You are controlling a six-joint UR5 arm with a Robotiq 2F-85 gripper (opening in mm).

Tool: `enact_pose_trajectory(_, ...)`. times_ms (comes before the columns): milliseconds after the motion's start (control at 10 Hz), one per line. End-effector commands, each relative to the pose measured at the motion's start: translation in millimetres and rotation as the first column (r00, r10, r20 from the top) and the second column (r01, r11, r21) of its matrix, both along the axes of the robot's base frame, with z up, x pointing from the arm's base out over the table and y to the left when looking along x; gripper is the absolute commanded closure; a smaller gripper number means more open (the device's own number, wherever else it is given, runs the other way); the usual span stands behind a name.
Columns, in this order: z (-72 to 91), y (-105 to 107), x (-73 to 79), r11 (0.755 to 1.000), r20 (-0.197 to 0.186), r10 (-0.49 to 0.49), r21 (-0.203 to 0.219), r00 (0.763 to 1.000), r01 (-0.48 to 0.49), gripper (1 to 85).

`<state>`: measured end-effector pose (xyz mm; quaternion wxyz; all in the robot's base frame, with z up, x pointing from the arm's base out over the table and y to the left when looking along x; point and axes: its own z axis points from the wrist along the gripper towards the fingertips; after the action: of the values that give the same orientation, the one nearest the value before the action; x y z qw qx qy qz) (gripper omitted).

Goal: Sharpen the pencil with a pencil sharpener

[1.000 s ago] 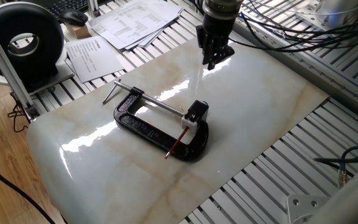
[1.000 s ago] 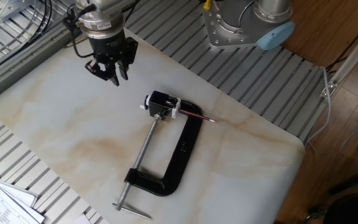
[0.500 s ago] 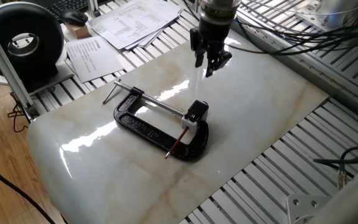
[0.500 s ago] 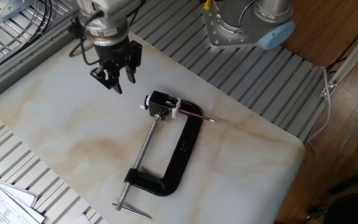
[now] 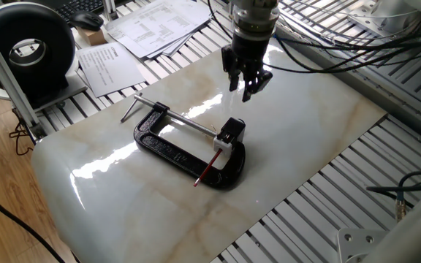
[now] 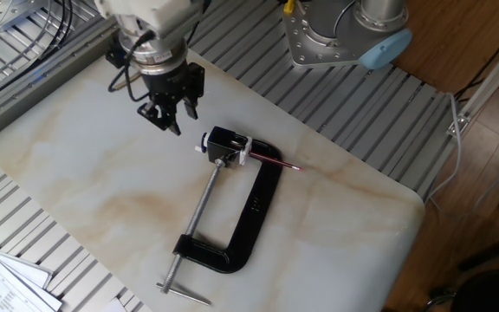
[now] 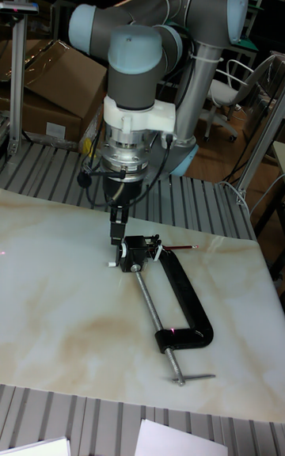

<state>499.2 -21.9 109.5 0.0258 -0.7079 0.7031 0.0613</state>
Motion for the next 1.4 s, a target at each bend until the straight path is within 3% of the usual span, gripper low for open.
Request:
enact_pose_trajectory(0, -31.1, 6.6, 13.0, 0.998, 0.053, 0.063, 0.0, 0.997, -0.063, 42.3)
enact_pose_trajectory(100, -39.7, 8.6, 13.8, 0.997, 0.06, 0.077, 0.001, 0.995, -0.078, 42.3)
enact_pose_trajectory(200, -40.2, 5.0, 16.2, 0.995, 0.07, 0.095, -0.014, 0.993, -0.095, 42.3)
enact_pose_trajectory(400, -39.8, 8.1, 13.8, 0.992, 0.066, 0.127, -0.001, 0.99, -0.128, 46.3)
enact_pose_trajectory(600, -45.6, 5.6, 20.9, 0.987, 0.089, 0.158, -0.007, 0.983, -0.158, 50.3)
enact_pose_trajectory(900, -51.9, -5.4, 11.1, 0.986, 0.09, 0.168, 0.0, 0.982, -0.169, 49.0)
enact_pose_trajectory(1100, -50.9, 1.3, 11.9, 0.984, 0.099, 0.173, 0.025, 0.98, -0.176, 45.3)
enact_pose_trajectory(1200, -51.7, -6.3, 20.7, 0.981, 0.129, 0.194, -0.011, 0.973, -0.194, 45.3)
enact_pose_trajectory(1300, -52.7, -2.3, 21.4, 0.983, 0.134, 0.18, -0.002, 0.975, -0.181, 44.0)
